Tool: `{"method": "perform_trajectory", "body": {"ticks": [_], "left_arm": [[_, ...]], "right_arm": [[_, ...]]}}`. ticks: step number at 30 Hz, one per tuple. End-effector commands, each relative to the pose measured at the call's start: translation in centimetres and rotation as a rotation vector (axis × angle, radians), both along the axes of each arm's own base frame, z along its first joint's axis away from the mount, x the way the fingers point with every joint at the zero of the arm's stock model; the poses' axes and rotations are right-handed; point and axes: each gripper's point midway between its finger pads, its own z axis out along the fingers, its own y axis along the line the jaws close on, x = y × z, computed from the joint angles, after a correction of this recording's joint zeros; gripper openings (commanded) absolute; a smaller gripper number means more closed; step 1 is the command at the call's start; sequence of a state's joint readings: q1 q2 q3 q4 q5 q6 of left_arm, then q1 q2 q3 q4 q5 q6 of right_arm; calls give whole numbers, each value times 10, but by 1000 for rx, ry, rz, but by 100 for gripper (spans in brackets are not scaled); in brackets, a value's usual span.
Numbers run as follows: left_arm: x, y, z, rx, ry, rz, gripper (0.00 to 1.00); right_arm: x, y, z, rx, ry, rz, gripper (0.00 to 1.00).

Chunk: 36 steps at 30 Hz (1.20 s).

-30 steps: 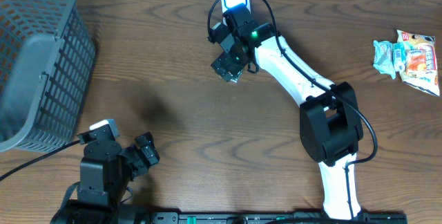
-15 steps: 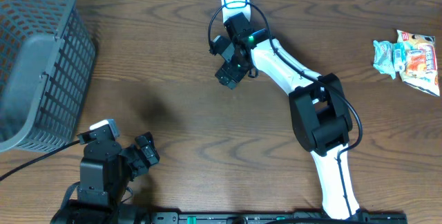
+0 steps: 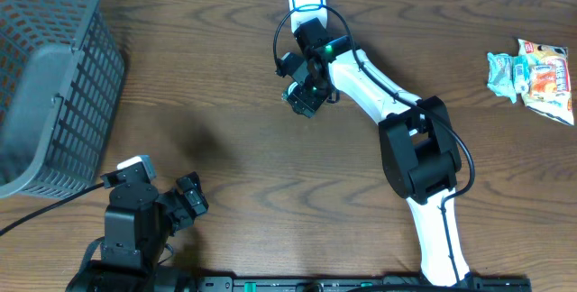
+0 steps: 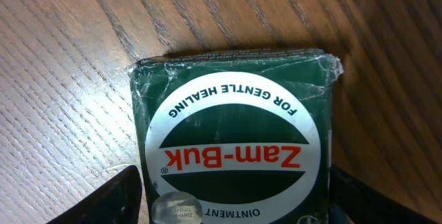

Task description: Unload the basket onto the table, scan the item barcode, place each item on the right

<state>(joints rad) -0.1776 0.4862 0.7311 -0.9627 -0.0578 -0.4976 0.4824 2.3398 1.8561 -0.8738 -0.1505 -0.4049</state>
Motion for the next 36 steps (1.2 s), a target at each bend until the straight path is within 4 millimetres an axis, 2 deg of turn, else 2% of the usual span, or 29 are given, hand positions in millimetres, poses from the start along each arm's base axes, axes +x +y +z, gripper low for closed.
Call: {"method": "perform_trajectory", "body": {"ticks": [1, 6, 9, 14, 18, 22, 30, 34, 36], "left_arm": [[0, 1, 1, 3, -5, 3, 98], [0, 1, 1, 3, -5, 2, 98], [0, 1, 1, 3, -5, 3, 98], [0, 1, 1, 3, -5, 2, 98], [0, 1, 1, 3, -5, 3, 98], [0, 1, 1, 3, -5, 3, 98], [0, 1, 1, 3, -5, 3, 98], [0, 1, 1, 3, -5, 3, 98], [0, 1, 1, 3, -5, 2, 97]], "right_arm": [[-2, 2, 6, 17, 7, -28, 74], [15, 11, 29, 56, -76, -28, 75], [21, 15, 32, 72, -104, -27, 80], [21, 18, 19, 81, -87, -22, 73], [14, 22, 5, 102, -35, -12, 74], [9, 20, 4, 93, -16, -12, 61], [4, 12, 0, 51, 2, -20, 52], [10, 15, 6, 69, -4, -94, 45], [20, 17, 15, 89, -30, -140, 41]]}}
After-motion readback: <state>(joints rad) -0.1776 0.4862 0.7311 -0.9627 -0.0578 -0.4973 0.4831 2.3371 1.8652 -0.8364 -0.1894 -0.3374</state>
